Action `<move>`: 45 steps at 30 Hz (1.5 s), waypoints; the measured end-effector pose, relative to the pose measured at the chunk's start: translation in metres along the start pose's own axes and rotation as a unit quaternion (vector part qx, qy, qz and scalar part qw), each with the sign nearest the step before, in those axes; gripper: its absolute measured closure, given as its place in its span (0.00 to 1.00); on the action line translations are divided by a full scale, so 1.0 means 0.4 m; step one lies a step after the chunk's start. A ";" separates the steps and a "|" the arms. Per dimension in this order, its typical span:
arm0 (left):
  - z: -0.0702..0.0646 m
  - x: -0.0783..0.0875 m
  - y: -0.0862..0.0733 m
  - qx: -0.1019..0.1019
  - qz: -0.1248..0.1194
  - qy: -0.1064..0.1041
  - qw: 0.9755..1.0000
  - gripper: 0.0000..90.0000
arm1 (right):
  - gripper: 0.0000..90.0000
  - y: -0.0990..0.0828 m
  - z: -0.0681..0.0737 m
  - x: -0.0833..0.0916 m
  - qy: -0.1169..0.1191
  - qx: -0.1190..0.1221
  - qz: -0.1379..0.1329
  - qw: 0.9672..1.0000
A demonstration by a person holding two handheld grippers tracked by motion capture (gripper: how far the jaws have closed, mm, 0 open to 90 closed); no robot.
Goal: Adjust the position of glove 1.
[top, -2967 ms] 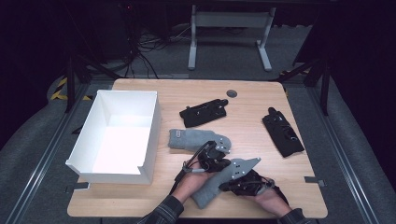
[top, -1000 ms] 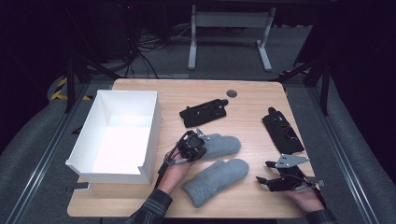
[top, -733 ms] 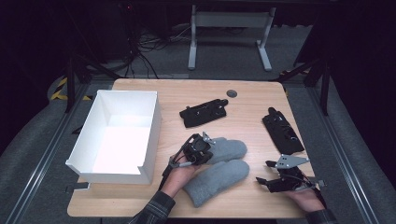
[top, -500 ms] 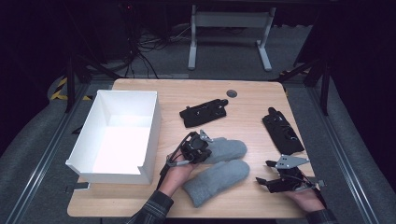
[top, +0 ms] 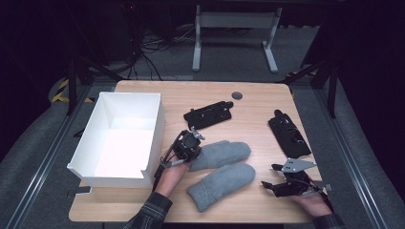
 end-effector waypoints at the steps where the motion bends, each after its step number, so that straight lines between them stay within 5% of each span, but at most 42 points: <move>1: -0.005 0.005 -0.009 0.001 0.001 0.001 1.000 1.00 | 0.23 0.000 0.000 0.000 0.000 0.000 0.000 1.000; 8: -0.025 0.040 -0.053 -0.005 0.005 0.004 1.000 0.99 | 0.23 0.000 0.001 0.000 0.001 0.000 0.000 1.000; 19: -0.064 0.009 0.017 -0.022 -0.038 -0.062 0.997 0.64 | 0.23 0.000 0.001 0.001 0.000 0.000 0.001 1.000; 24: -0.082 -0.030 0.030 -0.038 -0.020 -0.071 0.997 0.60 | 0.23 0.000 0.000 0.001 0.000 0.000 0.001 1.000; 28: -0.079 -0.060 0.026 -0.041 -0.006 -0.067 0.997 0.69 | 0.23 0.000 0.001 0.000 0.000 0.000 0.001 1.000; 33: -0.077 -0.064 0.024 -0.043 0.004 -0.074 0.996 0.92 | 0.23 0.000 0.000 0.000 0.000 0.000 0.000 1.000; 38: -0.065 -0.049 0.030 -0.027 -0.004 -0.104 0.994 0.95 | 0.23 0.000 0.000 0.000 0.000 0.001 0.000 1.000; 45: -0.046 0.016 0.047 -0.024 -0.022 -0.115 0.993 0.96 | 0.23 0.000 0.000 0.000 0.000 0.000 0.001 1.000</move>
Point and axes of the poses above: each handheld gripper's, and its own axes: x roughly backward along the jaws, y roughly out of its top, z roughly to its left, the point moved 5 cm from there along -x, roughly forward along the jaws, and after that the axes turned 15 degrees about x, right-handed, at the moved point
